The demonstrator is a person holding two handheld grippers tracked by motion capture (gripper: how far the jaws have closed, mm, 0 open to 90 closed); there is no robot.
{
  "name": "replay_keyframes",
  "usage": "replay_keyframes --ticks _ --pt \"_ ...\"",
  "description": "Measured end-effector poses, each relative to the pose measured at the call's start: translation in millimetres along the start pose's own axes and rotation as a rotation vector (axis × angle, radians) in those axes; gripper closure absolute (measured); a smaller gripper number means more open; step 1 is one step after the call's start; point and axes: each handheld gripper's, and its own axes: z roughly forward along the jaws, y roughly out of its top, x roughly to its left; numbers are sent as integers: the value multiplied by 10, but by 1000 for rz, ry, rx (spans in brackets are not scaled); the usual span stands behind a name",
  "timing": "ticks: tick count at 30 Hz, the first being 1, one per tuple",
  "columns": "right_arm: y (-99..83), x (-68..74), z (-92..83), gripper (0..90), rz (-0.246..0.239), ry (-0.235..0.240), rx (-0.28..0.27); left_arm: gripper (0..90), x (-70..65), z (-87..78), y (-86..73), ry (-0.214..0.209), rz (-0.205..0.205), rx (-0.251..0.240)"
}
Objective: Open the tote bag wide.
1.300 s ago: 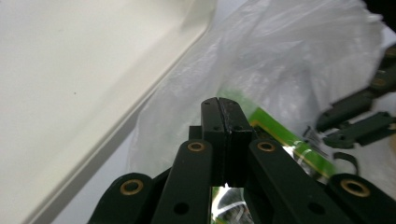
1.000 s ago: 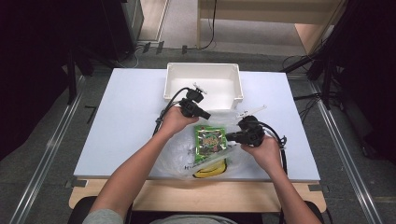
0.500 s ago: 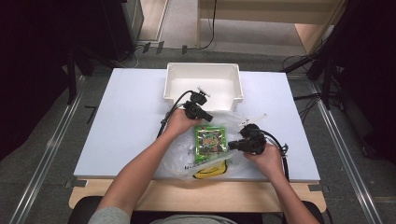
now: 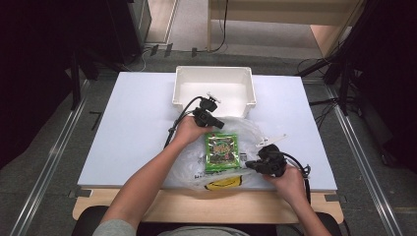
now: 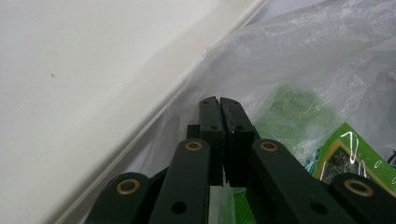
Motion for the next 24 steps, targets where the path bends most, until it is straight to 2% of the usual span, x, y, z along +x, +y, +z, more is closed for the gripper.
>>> replay_keyframes --ticks 6,11,15,21,24 --pt "-125 71 -49 900 -10 7 -8 900 -13 -3 4 16 13 7" --pt "-208 142 -90 900 -30 2 -1 900 -13 -3 5 17 5 8" --pt "-181 155 -89 900 -22 7 -12 900 -16 -3 5 17 4 8" --pt "-119 116 -179 900 3 21 -81 900 -24 -5 18 23 8 21" --pt "-51 110 -211 900 3 23 -95 900 -32 0 24 24 -2 19"
